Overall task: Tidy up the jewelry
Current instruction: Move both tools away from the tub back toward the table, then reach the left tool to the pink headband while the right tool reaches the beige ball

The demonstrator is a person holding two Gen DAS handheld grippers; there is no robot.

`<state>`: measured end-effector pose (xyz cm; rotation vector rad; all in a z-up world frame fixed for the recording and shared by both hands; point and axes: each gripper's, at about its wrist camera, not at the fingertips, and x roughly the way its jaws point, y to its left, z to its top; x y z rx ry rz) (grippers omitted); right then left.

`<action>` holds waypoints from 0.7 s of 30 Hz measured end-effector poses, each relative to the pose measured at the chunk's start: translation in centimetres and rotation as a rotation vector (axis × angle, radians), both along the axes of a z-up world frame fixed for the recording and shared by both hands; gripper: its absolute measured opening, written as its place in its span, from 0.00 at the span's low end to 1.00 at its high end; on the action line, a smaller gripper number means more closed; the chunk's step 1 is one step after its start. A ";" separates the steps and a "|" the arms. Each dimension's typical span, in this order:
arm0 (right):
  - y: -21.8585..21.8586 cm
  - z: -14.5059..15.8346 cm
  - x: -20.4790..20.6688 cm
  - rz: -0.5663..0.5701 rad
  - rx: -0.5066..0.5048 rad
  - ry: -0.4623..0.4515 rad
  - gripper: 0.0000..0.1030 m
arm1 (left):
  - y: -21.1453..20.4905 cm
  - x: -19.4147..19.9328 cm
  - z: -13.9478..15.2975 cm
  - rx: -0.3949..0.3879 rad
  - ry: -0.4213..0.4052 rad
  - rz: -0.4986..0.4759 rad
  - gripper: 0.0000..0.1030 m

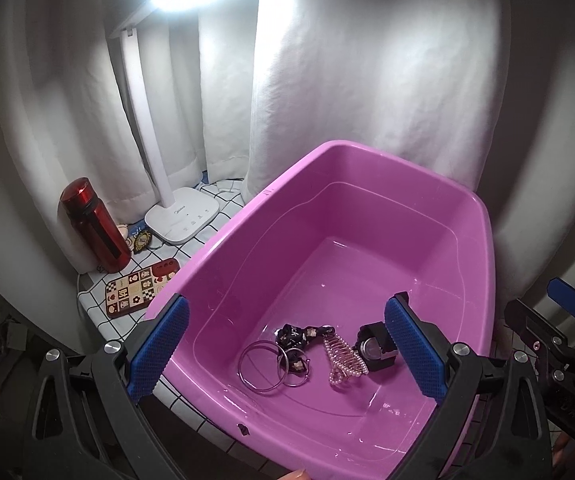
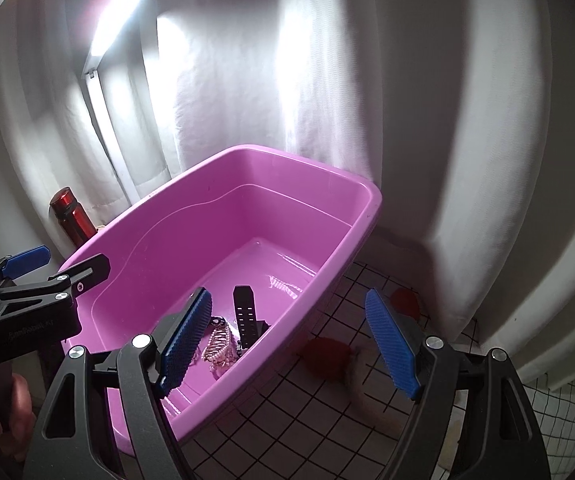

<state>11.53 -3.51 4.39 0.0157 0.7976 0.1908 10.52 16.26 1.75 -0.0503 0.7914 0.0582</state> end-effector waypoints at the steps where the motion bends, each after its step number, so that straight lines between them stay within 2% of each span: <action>1: -0.3 0.0 -0.2 -0.003 0.002 -0.002 0.74 | -0.3 -0.1 0.1 -0.001 -0.003 -0.004 0.94; 11: -4.0 0.4 -2.6 -0.052 0.015 -0.021 0.73 | -3.9 -1.7 1.5 -0.007 -0.029 -0.053 0.94; 21: -9.8 -0.3 -6.1 -0.150 0.031 -0.027 0.74 | -9.2 -3.4 2.3 -0.017 -0.046 -0.135 0.94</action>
